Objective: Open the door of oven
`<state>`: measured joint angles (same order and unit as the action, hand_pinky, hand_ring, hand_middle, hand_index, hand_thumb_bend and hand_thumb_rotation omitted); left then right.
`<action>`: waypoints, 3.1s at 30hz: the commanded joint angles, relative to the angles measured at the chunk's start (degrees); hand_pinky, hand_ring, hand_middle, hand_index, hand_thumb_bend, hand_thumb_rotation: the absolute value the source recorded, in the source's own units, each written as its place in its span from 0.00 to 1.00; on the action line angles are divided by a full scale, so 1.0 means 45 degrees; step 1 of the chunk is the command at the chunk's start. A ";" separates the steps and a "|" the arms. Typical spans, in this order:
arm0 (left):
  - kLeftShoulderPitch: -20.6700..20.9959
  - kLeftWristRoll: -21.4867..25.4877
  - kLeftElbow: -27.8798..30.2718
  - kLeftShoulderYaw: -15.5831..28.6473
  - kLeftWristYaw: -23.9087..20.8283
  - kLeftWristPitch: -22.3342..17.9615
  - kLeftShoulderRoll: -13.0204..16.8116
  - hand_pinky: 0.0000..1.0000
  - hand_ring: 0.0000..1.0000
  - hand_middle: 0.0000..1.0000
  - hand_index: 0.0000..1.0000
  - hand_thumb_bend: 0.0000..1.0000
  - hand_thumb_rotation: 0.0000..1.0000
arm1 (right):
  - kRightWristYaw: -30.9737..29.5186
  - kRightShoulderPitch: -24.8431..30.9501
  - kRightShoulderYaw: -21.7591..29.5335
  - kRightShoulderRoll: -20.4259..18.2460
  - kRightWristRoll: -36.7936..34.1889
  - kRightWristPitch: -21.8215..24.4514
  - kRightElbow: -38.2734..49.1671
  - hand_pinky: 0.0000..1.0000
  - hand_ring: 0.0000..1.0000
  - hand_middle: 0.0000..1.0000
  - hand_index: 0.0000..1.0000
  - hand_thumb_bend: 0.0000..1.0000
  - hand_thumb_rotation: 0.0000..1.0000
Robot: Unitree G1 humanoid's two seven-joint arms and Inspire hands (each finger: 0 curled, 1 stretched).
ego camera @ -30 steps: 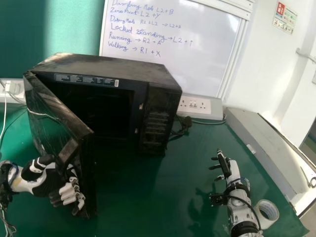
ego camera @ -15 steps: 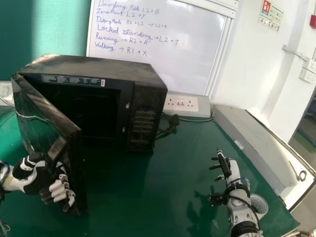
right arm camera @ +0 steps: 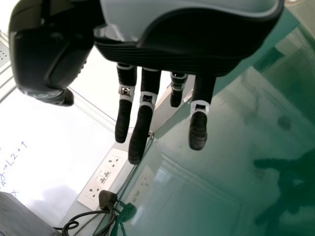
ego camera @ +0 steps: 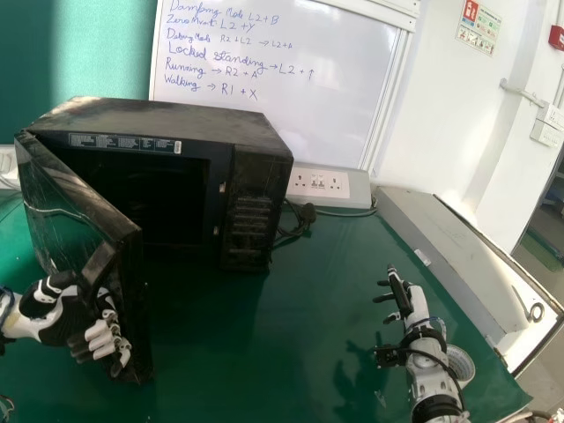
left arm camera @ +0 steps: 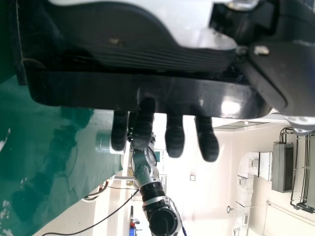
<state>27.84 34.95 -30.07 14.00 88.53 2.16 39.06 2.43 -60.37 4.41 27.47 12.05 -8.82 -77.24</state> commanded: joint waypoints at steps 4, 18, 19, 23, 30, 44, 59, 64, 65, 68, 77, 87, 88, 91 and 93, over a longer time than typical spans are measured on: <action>0.1115 -0.0781 -0.5725 0.4308 -0.8269 -0.0551 0.6034 0.00 0.01 0.05 0.06 0.82 0.95 | -0.0018 -0.0083 0.0119 0.0716 0.0004 -0.0006 0.0019 0.18 0.23 0.38 0.61 0.70 1.00; -0.2564 0.3349 -0.7906 0.7742 -1.0313 -0.1259 0.7865 0.00 0.00 0.03 0.04 0.85 0.94 | 0.0030 -0.0130 0.0210 0.0791 -0.0061 0.0064 -0.0011 0.17 0.22 0.35 0.59 0.63 0.98; -0.2763 0.3579 -0.7976 0.7722 -1.0252 -0.1361 0.7906 0.00 0.00 0.03 0.04 0.85 0.93 | 0.0076 -0.0139 0.0159 0.0794 -0.0006 0.0086 -0.0011 0.17 0.22 0.35 0.59 0.63 0.99; -0.3178 0.4536 -0.8635 0.7195 -1.0160 -0.1318 0.8159 0.00 0.00 0.03 0.05 0.83 0.93 | 0.0030 -0.0145 0.0209 0.0784 -0.0064 0.0060 -0.0008 0.17 0.23 0.35 0.59 0.62 0.98; -0.3453 0.4778 -0.8775 0.6113 -1.2328 -0.0974 0.8444 0.00 0.00 0.04 0.07 0.82 0.95 | 0.0103 -0.0159 0.0167 0.0777 -0.0021 0.0086 0.0001 0.17 0.23 0.35 0.60 0.64 0.98; -0.4520 0.7418 -0.9810 0.6643 -1.3836 -0.0909 0.8347 0.00 0.01 0.05 0.10 0.88 0.91 | 0.0082 -0.0151 0.0198 0.0817 -0.0042 0.0026 -0.0009 0.18 0.23 0.35 0.60 0.65 0.97; -0.5526 0.8506 -1.0050 0.6145 -1.2991 -0.1207 0.8565 0.00 0.01 0.05 0.09 0.87 0.92 | 0.0066 -0.0181 -0.0184 0.0899 0.0319 0.0120 -0.0020 0.18 0.24 0.35 0.62 0.67 1.00; -0.5289 0.9034 -1.0223 0.6238 -1.2853 -0.0576 0.8743 0.00 0.01 0.06 0.10 0.82 0.92 | 0.0097 -0.0136 -0.0138 0.0860 0.0266 0.0005 -0.0026 0.18 0.23 0.36 0.62 0.68 1.00; -0.5305 0.8977 -1.0269 0.6095 -1.2981 -0.0656 0.8763 0.00 0.01 0.06 0.09 0.81 0.94 | 0.0083 -0.0138 -0.0162 0.0856 0.0286 -0.0015 -0.0022 0.19 0.24 0.37 0.62 0.68 1.00; -0.5390 0.9016 -1.0367 0.5733 -1.3047 -0.1232 0.8656 0.00 0.01 0.05 0.10 0.84 0.93 | 0.0011 -0.0155 -0.0158 0.0851 0.0274 -0.0028 -0.0021 0.18 0.24 0.38 0.62 0.68 1.00; -0.4995 0.9471 -1.0492 0.5427 -1.2989 -0.1370 0.8590 0.00 0.01 0.05 0.09 0.87 0.91 | 0.0062 -0.0152 -0.0240 0.0876 0.0372 -0.0033 -0.0045 0.20 0.24 0.38 0.64 0.71 1.00; -0.4074 0.9254 -1.0454 0.5110 -1.3176 -0.1530 0.8592 0.00 0.02 0.06 0.10 0.84 0.94 | -0.0030 -0.0197 -0.0175 0.0816 0.0283 -0.0012 -0.0032 0.18 0.24 0.37 0.63 0.62 1.00; -0.4024 0.9297 -1.0460 0.5154 -1.3182 -0.1545 0.8609 0.00 0.02 0.06 0.10 0.84 0.94 | -0.0071 -0.0184 -0.0153 0.0823 0.0259 -0.0067 -0.0030 0.18 0.24 0.37 0.63 0.62 1.00; -0.3953 0.9355 -1.0460 0.5222 -1.3156 -0.1641 0.8639 0.00 0.01 0.05 0.10 0.83 0.93 | -0.0015 -0.0194 -0.0217 0.0837 0.0329 -0.0028 -0.0033 0.19 0.23 0.37 0.63 0.64 1.00; -0.3879 0.9275 -1.0469 0.5144 -1.3309 -0.1710 0.8675 0.00 0.02 0.06 0.10 0.83 0.95 | 0.0010 -0.0192 -0.0187 0.0830 0.0302 -0.0020 -0.0034 0.19 0.24 0.37 0.63 0.65 1.00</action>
<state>-0.13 71.18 -55.90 18.98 82.95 -15.86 70.03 2.46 -60.20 4.08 27.65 12.09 -8.87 -77.29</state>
